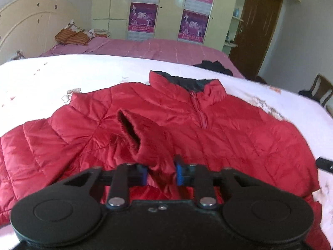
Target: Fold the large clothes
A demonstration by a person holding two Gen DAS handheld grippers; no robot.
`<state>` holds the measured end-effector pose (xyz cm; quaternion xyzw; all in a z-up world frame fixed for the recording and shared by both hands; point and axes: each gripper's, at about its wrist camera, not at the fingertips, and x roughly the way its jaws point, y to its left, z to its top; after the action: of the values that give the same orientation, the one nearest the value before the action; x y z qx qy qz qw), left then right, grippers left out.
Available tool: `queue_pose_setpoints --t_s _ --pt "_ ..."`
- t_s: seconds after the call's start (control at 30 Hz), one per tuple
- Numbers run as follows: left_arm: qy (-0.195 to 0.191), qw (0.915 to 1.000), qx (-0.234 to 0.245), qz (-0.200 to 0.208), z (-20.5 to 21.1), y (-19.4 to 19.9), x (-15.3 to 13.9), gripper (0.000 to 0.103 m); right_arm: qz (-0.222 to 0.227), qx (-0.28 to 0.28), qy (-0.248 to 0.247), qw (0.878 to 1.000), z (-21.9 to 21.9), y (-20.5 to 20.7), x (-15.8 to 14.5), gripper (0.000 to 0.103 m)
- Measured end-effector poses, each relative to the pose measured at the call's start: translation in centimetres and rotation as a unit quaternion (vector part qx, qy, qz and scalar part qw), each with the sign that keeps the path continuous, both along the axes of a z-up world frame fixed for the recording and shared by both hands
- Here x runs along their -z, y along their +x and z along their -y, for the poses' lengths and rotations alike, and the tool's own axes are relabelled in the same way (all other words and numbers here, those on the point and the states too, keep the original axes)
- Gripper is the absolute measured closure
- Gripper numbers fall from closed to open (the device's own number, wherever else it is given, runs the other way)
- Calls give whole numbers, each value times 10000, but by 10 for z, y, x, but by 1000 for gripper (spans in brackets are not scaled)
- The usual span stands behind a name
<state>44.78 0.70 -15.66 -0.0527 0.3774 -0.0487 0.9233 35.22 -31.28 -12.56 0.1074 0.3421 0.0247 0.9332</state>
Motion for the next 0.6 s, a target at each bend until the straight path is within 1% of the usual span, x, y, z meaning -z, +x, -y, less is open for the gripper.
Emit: queue_pose_setpoints --t_s 0.07,0.1,0.13,0.17,0.2,0.27,0.37,0.43,0.47,0.53,0.6 --pt "-90 9999 -53 48 -8 -1 2 93 -49 -3 -88 9999 0 6 4 44" --pt "-96 9999 -100 89 -11 -1 2 94 -73 -17 -138 9999 -1 8 5 44" --pt "-107 9997 -159 144 -15 -2 1 94 -94 -37 -190 9998 -2 11 6 52" --pt "-136 9994 -242 198 -20 -3 0 95 -139 -83 -223 9996 -3 15 8 65" --pt "-174 9990 -316 249 -24 -3 -2 95 -183 -95 -239 9995 -4 20 10 68" --pt "-165 9987 -396 293 -32 -2 -2 95 -224 -91 -270 9993 -7 29 14 68" --pt "-106 9995 -280 40 -32 3 11 94 -418 -230 -458 9978 -18 44 26 68" --pt "-28 9996 -275 -20 -33 3 15 87 -562 -262 -584 9964 -22 51 38 68" --pt "8 9995 -317 -25 -34 2 16 79 -634 -245 -666 9955 -23 53 44 68" --pt "0 9993 -381 -30 -39 1 16 73 -718 -208 -733 9945 -21 55 51 68" --pt "69 9987 -501 -29 -45 -2 13 53 -752 -221 -783 9938 -19 56 54 68"
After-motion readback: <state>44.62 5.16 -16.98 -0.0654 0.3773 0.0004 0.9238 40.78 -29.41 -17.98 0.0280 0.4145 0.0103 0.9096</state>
